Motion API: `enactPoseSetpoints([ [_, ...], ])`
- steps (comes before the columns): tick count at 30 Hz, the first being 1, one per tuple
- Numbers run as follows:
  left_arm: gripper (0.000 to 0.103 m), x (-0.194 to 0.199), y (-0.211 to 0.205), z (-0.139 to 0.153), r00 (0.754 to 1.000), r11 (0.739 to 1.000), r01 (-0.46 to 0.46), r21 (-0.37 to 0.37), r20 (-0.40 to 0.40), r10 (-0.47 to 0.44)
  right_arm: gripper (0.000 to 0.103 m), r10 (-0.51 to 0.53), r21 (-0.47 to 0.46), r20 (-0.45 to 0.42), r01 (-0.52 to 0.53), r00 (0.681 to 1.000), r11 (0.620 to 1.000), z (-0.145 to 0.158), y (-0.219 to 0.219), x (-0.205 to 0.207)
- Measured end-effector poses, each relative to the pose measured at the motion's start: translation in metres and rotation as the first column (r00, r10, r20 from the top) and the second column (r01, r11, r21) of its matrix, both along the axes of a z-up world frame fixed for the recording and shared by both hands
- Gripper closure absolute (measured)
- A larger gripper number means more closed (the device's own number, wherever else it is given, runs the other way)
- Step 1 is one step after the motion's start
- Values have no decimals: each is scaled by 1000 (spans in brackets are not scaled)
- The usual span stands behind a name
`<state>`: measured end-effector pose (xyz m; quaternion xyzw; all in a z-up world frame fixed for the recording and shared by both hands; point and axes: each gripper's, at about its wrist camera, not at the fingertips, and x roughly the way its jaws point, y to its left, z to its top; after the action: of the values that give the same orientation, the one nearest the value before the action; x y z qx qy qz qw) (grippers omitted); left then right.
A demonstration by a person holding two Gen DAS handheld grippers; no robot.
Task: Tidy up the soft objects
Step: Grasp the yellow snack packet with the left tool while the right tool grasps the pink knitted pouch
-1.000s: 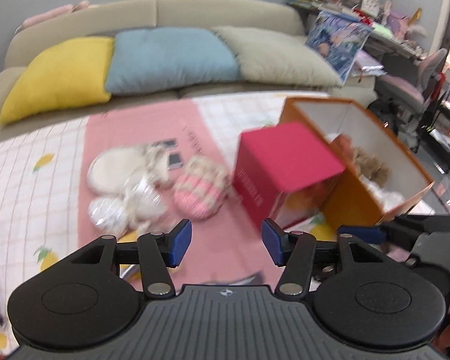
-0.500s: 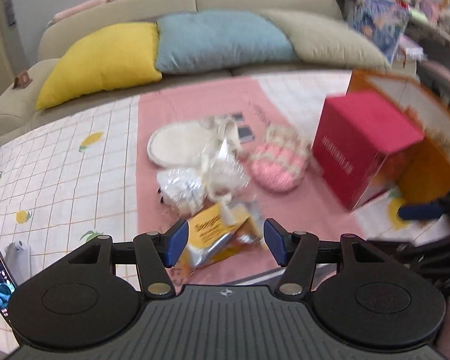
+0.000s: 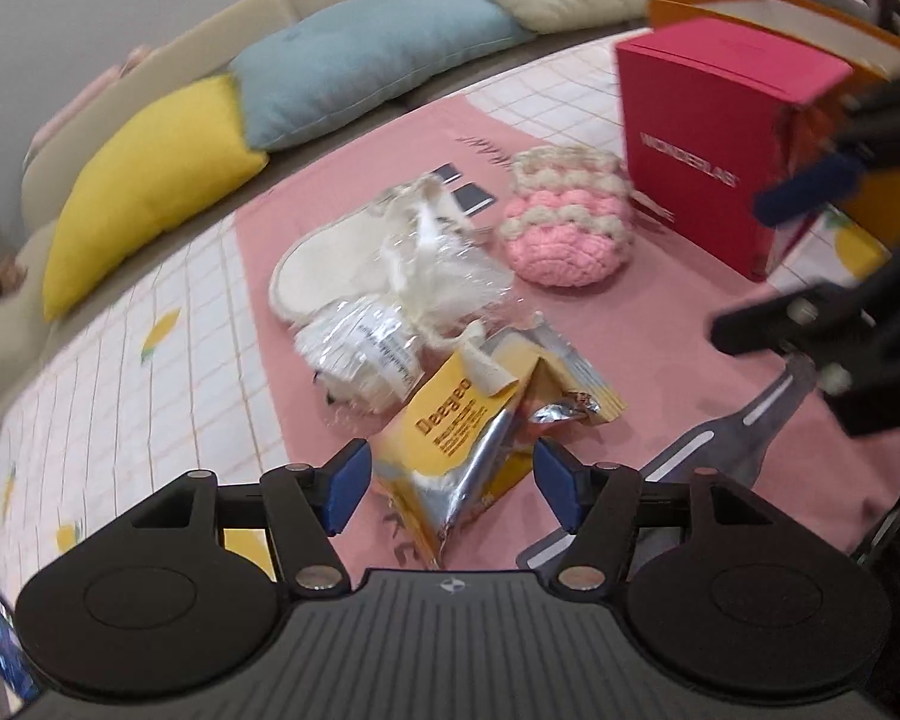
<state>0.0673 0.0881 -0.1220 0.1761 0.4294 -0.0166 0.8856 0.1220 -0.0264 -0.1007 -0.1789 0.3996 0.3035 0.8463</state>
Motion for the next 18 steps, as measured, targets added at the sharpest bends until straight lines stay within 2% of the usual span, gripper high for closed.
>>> enactPoseSetpoints([
  [4, 29, 7, -3, -9, 999, 999, 49, 24, -13, -49, 40, -4, 17, 3, 4, 1000, 1000, 1, 9, 11],
  [8, 29, 13, -7, -23, 995, 991, 95, 95, -33, -92, 40, -4, 22, -5, 4, 1000, 1000, 0, 18, 18],
  [10, 26, 16, -8, -28, 994, 989, 103, 106, -44, -99, 40, -2, 25, -15, 3, 1000, 1000, -2, 20, 20],
  [14, 19, 22, -3, -32, 995, 994, 89, 59, -60, -85, 40, 1, 26, -14, -1, 1000, 1000, -5, 24, 22],
  [18, 22, 30, 11, -30, 996, 998, -7, -61, -90, 2, 40, -1, 20, 9, 1, 1000, 1000, -9, 28, 24],
])
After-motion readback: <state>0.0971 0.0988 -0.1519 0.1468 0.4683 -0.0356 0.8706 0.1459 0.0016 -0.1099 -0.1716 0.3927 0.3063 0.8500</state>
